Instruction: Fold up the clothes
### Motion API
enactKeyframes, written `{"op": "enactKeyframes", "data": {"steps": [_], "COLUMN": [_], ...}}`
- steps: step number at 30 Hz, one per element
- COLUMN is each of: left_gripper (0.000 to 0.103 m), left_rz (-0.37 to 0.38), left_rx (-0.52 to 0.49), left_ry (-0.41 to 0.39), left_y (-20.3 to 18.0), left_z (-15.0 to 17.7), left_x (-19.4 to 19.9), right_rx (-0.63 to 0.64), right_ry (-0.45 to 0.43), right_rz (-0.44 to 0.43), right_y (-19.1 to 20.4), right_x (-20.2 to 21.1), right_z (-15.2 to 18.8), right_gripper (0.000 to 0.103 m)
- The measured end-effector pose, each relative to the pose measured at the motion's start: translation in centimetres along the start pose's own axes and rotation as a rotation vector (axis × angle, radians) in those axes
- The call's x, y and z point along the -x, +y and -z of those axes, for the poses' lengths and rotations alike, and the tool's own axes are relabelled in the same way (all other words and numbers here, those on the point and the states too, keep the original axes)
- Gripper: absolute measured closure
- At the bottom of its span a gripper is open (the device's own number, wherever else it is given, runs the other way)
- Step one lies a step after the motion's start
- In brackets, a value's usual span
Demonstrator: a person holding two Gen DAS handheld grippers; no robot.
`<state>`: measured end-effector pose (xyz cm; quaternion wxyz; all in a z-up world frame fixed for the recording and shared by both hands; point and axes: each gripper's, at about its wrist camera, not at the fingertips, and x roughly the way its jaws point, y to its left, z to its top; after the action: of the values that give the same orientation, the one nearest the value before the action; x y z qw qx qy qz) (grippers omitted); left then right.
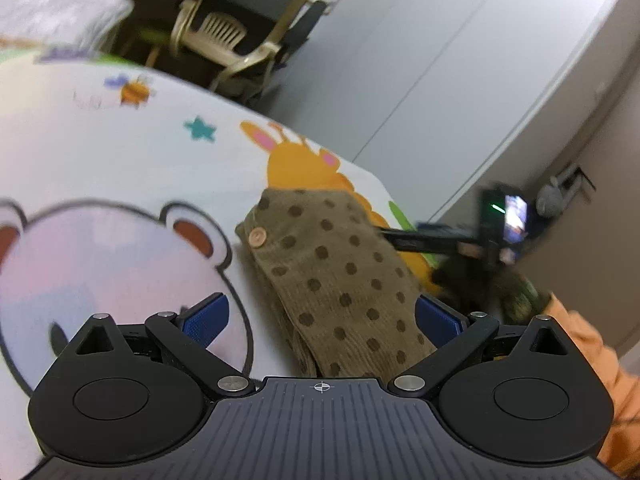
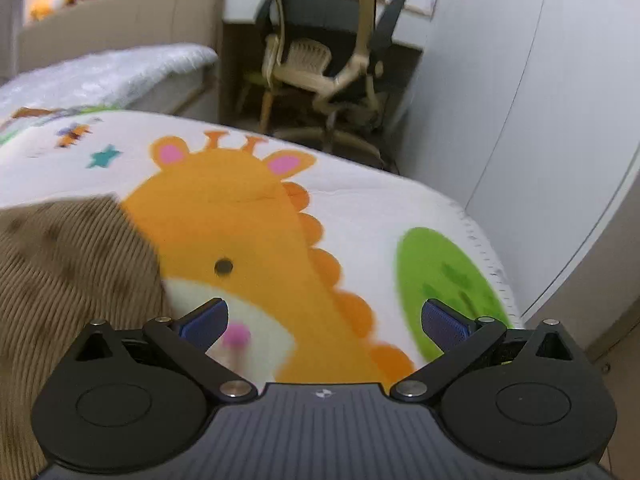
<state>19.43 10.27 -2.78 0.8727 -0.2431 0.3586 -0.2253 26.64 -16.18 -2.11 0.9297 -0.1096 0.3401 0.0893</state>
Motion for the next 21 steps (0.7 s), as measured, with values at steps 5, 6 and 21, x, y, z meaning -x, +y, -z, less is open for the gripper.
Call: {"op": "enactKeyframes", "data": {"steps": [5, 6, 21], "left_gripper": [0.001, 0.001, 0.002], "left_rz": [0.067, 0.084, 0.002], "left_rx": [0.089, 0.108, 0.203], "left_ry": [0.05, 0.054, -0.207], "left_y": [0.3, 0.4, 8.6], "left_z": [-0.2, -0.3, -5.8], "left_x": [-4.0, -4.8, -0.9], "right_rx": [0.126, 0.154, 0.293], "right_ry": [-0.037, -0.032, -0.178], "right_rz": [-0.074, -0.07, -0.168], "right_y": [1.2, 2.0, 17.9], "right_x": [5.4, 5.6, -3.4], "right_z": [3.7, 4.4, -4.9], "right_gripper": [0.0, 0.0, 0.0]}}
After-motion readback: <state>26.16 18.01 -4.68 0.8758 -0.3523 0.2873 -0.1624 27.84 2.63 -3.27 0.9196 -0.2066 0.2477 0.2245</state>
